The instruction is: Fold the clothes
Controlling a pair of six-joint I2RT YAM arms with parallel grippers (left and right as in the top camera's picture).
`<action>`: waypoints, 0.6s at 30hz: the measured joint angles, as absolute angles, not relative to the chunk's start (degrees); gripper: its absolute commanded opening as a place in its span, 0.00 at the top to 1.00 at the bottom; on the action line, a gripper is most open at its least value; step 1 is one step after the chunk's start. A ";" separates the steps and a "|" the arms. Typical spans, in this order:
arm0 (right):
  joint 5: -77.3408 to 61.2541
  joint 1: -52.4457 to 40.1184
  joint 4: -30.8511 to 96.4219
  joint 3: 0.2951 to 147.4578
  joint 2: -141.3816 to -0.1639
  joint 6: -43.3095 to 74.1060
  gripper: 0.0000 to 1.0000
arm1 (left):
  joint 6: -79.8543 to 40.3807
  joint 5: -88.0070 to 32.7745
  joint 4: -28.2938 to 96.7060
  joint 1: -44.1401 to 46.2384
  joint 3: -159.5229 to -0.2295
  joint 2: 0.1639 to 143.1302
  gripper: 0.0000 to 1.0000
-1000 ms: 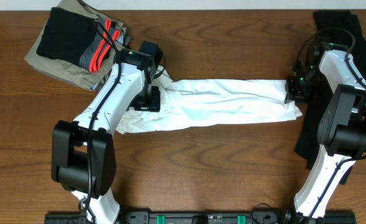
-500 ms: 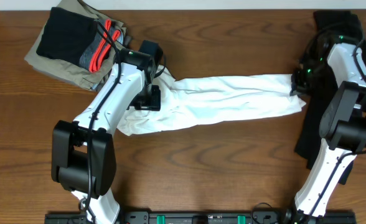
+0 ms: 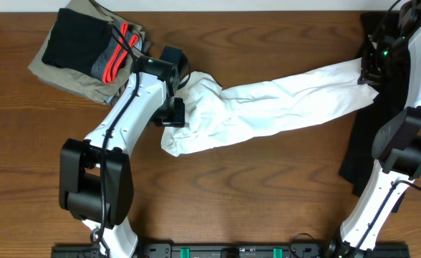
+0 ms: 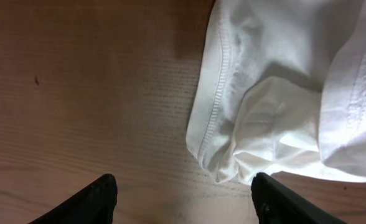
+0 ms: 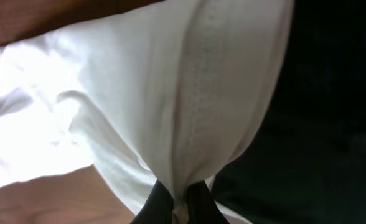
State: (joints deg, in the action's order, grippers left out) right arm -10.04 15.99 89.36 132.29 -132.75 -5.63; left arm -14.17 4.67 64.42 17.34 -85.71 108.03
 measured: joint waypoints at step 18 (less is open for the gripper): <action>-12.51 -5.58 86.52 129.71 -132.77 -6.94 0.99 | -14.15 7.90 60.95 17.34 -85.71 108.03 0.29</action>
State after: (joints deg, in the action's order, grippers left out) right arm -12.51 -5.58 86.52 129.71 -132.77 -6.94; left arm -14.15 7.90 60.95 17.34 -85.71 108.03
